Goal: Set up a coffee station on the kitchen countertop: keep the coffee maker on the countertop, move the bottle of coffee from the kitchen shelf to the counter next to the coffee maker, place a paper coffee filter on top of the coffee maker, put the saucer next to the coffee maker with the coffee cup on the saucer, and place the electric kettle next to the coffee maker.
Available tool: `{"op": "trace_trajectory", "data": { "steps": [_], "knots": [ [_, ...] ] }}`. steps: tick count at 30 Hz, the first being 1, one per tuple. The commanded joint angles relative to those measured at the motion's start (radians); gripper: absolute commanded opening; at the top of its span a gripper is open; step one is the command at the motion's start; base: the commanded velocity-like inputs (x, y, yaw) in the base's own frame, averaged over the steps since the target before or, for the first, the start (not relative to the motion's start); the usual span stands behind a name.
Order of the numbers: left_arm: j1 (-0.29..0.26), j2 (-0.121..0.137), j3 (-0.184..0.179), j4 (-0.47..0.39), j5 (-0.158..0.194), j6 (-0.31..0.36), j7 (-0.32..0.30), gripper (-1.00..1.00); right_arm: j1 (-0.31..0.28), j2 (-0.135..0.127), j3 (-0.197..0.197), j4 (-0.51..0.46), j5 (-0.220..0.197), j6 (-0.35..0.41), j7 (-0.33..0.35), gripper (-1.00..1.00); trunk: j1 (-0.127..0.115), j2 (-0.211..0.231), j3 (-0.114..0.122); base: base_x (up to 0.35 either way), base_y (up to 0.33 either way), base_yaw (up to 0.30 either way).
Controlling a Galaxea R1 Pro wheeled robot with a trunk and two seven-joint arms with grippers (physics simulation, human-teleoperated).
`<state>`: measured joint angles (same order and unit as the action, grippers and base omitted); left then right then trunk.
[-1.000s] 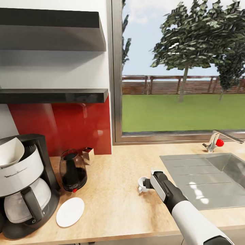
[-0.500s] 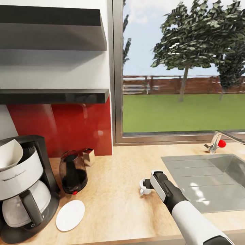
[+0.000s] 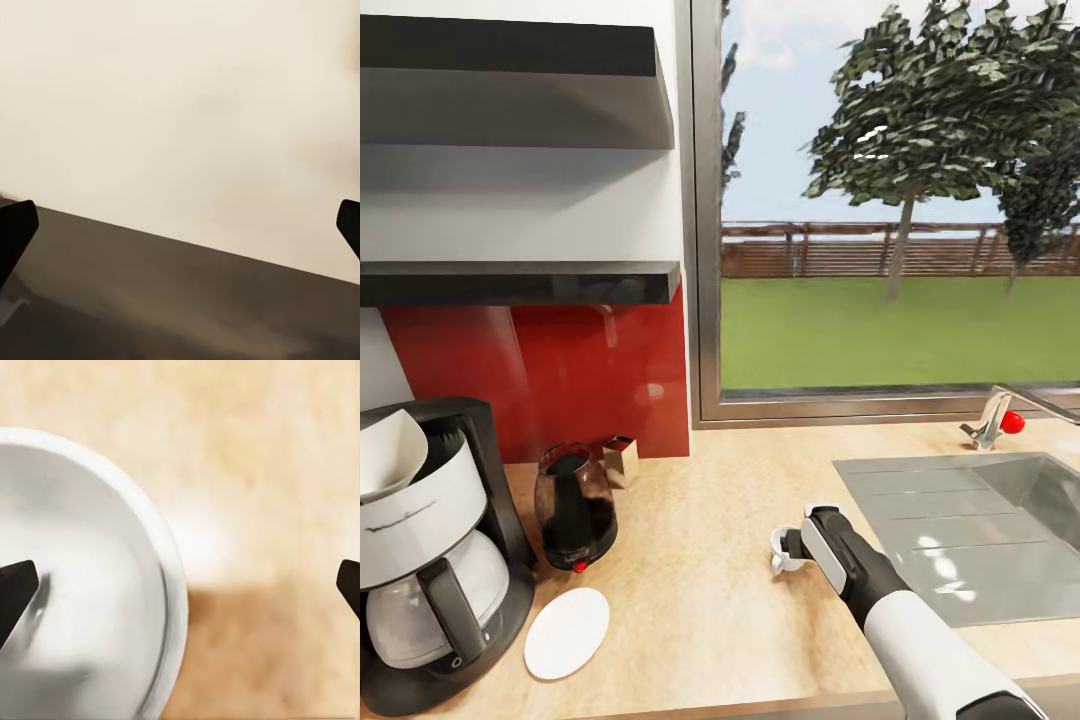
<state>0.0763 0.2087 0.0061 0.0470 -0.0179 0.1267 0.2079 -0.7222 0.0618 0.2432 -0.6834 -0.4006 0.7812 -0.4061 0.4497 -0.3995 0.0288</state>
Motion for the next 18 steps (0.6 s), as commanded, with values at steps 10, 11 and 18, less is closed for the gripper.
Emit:
{"op": "trace_trajectory", "data": {
  "steps": [10,11,18],
  "knots": [
    [0.001,0.0,0.0,-0.001,-0.002,0.004,0.002,1.0,0.0,0.0,0.004,0.006,-0.01,0.001,-0.01,-1.0,0.0,0.0,0.0,0.0,0.0,0.0],
    [0.001,0.0,0.0,-0.001,-0.002,0.004,0.002,1.0,0.0,0.0,0.004,0.007,-0.01,0.001,-0.01,-1.0,0.0,0.0,0.0,0.0,0.0,0.0],
    [0.0,0.0,0.0,-0.001,-0.002,0.004,0.002,1.0,0.0,-0.001,0.004,0.005,-0.011,0.001,-0.01,-1.0,0.0,0.0,0.0,0.0,0.0,0.0]
  ]
}}
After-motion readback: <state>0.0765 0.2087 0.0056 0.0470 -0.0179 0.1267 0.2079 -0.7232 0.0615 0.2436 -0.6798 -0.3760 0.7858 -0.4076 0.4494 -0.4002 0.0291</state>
